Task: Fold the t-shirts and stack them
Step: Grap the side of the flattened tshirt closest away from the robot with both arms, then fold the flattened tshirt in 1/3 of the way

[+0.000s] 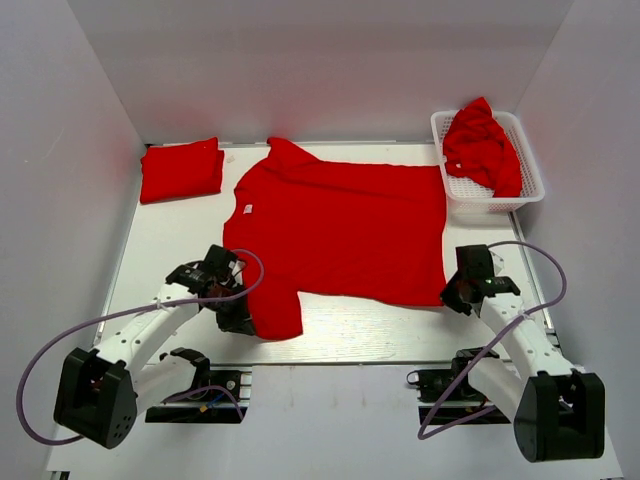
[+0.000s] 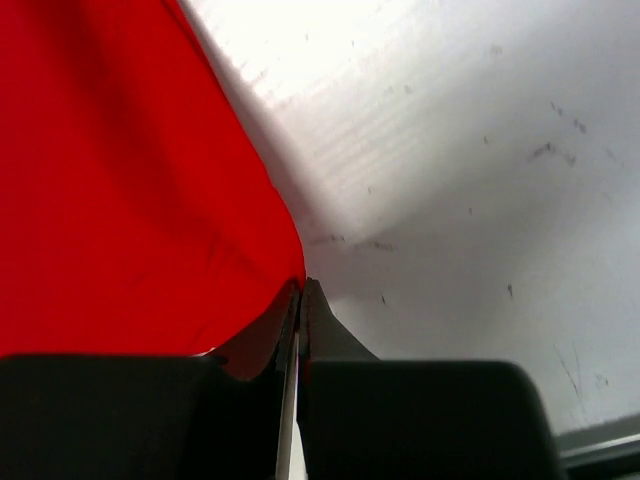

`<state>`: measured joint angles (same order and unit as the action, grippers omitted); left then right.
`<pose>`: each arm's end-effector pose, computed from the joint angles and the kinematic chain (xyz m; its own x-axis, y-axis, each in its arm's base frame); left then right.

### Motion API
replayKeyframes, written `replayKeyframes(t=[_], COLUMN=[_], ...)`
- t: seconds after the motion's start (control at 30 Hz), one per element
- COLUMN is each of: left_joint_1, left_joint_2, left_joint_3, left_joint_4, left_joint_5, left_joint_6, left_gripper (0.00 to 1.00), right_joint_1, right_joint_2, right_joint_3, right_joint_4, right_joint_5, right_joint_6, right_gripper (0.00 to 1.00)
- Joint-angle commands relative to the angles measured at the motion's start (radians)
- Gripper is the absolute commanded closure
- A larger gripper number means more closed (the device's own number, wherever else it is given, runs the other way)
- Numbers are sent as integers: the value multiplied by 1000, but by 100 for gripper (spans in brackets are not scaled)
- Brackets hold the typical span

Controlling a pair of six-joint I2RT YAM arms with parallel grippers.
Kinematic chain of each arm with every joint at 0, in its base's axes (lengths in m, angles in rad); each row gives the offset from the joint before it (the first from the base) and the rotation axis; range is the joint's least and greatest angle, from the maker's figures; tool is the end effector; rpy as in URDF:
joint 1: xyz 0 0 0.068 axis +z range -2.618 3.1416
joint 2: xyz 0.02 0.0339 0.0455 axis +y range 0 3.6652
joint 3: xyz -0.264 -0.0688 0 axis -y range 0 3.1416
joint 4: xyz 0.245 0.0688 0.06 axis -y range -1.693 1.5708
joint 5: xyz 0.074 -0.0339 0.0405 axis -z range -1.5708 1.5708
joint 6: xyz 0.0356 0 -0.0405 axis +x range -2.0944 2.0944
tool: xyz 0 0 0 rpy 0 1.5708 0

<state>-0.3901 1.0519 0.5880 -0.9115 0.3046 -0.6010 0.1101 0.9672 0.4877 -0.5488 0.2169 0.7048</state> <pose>0.1402 -0.0692 0.1809 -0.9839 -0.1787 0.0062 -0.1694 0.9204 -0.3524 0.1712 0.0112 0.1779 -0.6464 0.5651 -0.5127 0.5539 0.8097 0.1941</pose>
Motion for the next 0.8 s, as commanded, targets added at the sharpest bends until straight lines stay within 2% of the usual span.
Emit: replayKeyframes(t=[0.0,0.2,0.5,0.67,0.77], left_joint_1=[-3,-3,11,11,20], left_joint_2=[-50,2,189,307,318], left_joint_3=[73,171,377,512,556], left_joint_4=[-92,-73,178,204,265], left_joint_5=[34,44,33,-79,-142], left_joint_6=[21,52,87,106,116], left_gripper=[100,100,100,100,100], right_joint_1=[2,5,3,2,2], right_joint_2=[-36,2,105,183,218], right_joint_3=[22,55,199,279,321], right_joint_4=[-142,-119,-39,-42,-39], right_joint_5=[-34,-37,-22,7,21], right_joint_6=[4,-31,-174,-234,-264], right_gripper=[100,100,100,100,100])
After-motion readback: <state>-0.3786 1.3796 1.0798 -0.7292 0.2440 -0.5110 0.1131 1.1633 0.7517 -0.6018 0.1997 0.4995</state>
